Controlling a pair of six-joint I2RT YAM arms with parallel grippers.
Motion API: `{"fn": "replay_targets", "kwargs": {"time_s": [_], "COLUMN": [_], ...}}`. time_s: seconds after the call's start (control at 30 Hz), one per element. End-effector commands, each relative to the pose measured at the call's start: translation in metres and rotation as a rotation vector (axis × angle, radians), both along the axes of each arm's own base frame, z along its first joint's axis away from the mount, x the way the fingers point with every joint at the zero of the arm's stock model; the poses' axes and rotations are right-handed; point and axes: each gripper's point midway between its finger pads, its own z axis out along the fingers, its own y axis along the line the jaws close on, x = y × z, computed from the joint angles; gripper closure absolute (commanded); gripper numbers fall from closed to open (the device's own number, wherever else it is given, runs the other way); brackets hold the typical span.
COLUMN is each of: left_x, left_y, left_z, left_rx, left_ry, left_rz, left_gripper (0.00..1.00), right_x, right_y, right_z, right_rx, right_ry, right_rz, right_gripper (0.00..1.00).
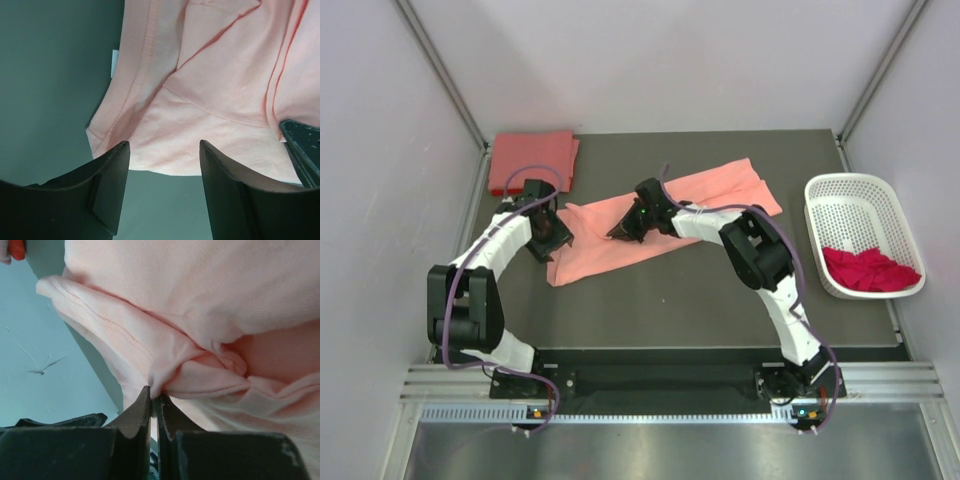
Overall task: Fold and stack the t-shirts
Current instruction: Fold the tshirt
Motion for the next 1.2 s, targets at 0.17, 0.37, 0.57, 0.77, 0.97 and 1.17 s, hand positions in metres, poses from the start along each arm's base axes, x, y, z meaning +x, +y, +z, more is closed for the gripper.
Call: {"fn": "replay_targets", "kwargs": {"time_s": [0.17, 0.37, 0.57, 0.77, 0.97, 1.17], "left_x": [0.030, 0.050, 0.067, 0.063, 0.060, 0.064], "left_y": [0.010, -0.004, -0.018, -0.025, -0.032, -0.032], "left_z": [0.037, 0.047, 0.057, 0.047, 0.032, 0.022], "left_rx": [-0.006, -0.113, -0.186, -0.234, -0.264, -0.246], "left_ry": [-0.139, -0.194, -0.215, -0.187, -0.132, -0.100], "left_rz": [0.019, -0.020, -0.040, -0.043, -0.054, -0.131], "left_gripper": [0.35, 0.33, 0.32, 0.32, 0.34, 0.32], "right_x": [0.013, 0.010, 0.012, 0.021, 0.029, 0.036], "right_y": [-0.022, -0.049, -0.063, -0.068, -0.064, -0.071], "right_z": [0.029, 0.025, 0.026, 0.025, 0.022, 0.024], "right_rx": [-0.117, -0.102, -0.069, -0.039, -0.028, -0.024], "right_ry": [-0.192, -0.208, -0.233, -0.245, -0.259, -0.269], "right_rz": [0.214, 0.308, 0.376, 0.398, 0.418, 0.414], "right_gripper": [1.00, 0.99, 0.99, 0.88, 0.76, 0.65]}}
